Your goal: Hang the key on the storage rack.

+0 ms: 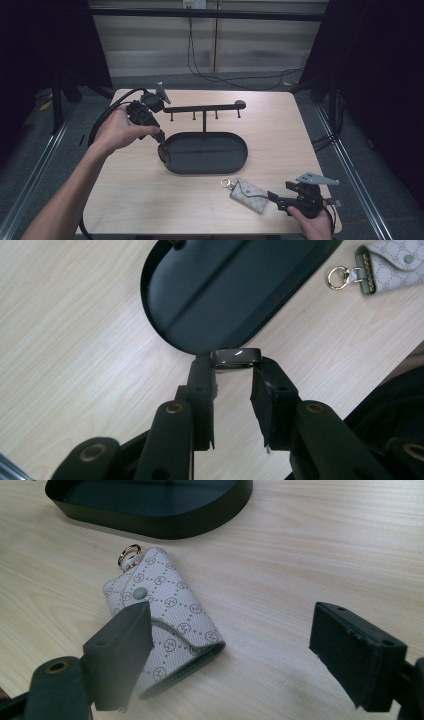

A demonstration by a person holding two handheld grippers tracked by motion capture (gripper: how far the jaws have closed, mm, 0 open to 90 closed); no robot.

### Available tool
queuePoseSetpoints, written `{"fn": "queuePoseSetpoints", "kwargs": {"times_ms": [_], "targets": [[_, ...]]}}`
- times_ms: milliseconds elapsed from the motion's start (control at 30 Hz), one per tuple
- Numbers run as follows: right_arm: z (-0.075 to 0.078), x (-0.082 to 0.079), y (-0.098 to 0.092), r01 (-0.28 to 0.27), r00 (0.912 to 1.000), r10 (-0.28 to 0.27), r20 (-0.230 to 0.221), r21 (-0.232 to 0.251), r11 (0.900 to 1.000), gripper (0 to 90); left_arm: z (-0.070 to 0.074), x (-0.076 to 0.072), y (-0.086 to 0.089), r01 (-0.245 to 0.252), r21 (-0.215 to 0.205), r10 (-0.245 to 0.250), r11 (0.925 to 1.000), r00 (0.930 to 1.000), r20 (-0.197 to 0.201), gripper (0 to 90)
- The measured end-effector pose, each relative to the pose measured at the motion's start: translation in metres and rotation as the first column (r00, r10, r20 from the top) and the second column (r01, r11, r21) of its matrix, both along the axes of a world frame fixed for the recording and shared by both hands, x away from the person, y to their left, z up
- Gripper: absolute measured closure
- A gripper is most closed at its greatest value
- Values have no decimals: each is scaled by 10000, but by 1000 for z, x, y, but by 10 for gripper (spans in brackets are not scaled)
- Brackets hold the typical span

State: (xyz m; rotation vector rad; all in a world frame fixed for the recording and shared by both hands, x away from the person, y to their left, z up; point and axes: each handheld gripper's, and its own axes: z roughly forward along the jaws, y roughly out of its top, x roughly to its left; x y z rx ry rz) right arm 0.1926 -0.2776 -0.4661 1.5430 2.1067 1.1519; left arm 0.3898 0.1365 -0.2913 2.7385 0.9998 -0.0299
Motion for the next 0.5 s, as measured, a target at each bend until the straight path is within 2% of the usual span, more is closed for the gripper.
{"fn": "queuePoseSetpoints", "kwargs": {"times_ms": [333,400,500], "targets": [[0,0,0,-26,10000,26,14,0,10000,172,4,18,-12,-206,370,221,9991,9989,-403,711],[0,0,0,-50,10000,50,9,-6,10000,172,3,24,-14,-341,550,371,9979,9979,-533,711],[0,-1,0,-61,10000,61,-26,-10,10000,173,2,34,-15,-569,575,610,9967,9955,-724,712]]}}
